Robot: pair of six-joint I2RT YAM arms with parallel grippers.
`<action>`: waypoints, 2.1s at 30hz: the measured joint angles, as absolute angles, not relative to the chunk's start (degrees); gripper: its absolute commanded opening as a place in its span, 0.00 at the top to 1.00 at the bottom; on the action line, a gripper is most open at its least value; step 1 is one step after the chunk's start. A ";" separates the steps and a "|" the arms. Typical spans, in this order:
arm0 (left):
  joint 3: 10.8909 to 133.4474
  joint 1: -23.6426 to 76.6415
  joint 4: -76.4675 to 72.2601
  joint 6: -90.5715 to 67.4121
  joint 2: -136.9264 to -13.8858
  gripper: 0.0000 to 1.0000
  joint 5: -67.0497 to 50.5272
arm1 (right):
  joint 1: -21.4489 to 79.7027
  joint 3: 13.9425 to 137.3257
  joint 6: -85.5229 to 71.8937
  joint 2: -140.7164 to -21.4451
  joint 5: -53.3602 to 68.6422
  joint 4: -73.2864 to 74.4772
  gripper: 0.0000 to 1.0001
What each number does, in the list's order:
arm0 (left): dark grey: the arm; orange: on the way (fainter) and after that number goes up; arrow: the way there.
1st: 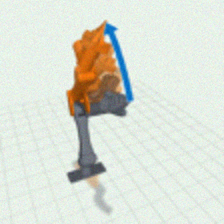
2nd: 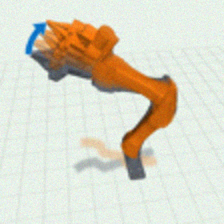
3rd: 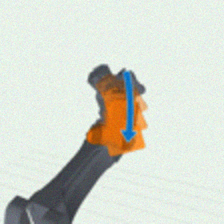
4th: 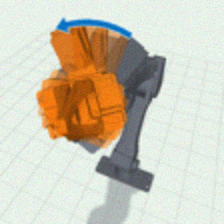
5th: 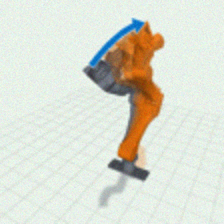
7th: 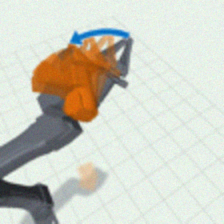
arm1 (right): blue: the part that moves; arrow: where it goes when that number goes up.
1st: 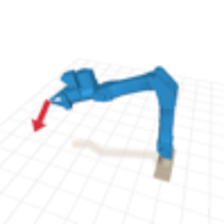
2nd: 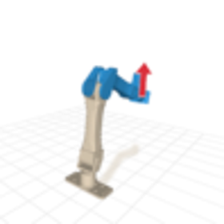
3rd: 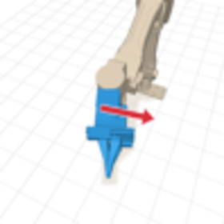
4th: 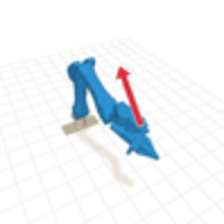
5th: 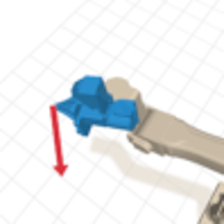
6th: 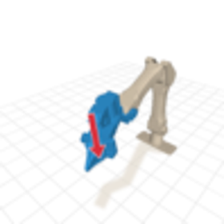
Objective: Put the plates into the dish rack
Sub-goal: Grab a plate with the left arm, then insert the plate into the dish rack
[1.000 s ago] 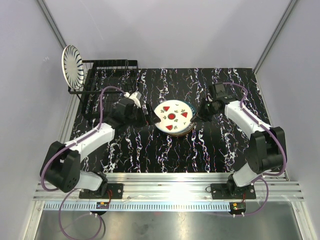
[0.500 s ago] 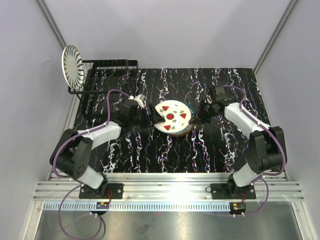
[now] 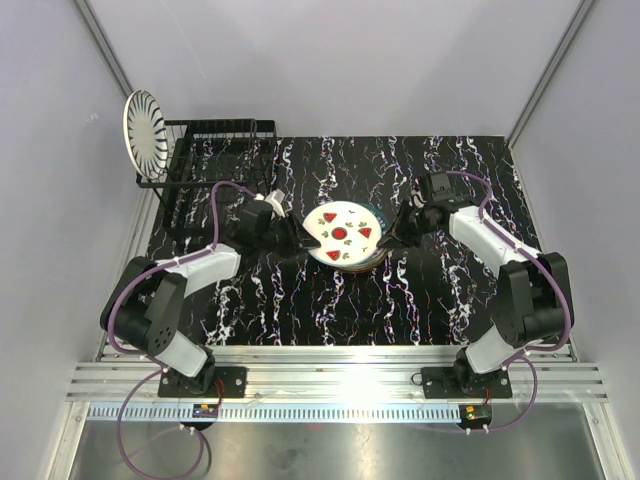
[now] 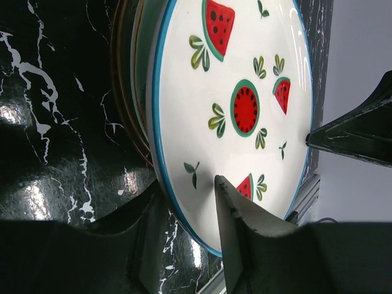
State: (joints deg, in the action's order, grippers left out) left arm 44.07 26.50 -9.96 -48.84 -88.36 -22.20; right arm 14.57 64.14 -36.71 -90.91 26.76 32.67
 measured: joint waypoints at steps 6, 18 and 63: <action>44.07 26.30 -9.69 -49.69 -87.99 0.70 -22.24 | 14.57 63.94 -36.47 -90.91 26.70 32.71 1.00; 45.01 26.22 -5.58 -50.24 -80.18 0.96 -20.95 | 14.63 62.85 -37.08 -90.80 30.63 30.63 0.91; 100.55 21.32 42.92 -0.80 -68.88 1.00 23.35 | 14.63 60.62 -32.88 -74.96 34.00 27.62 0.57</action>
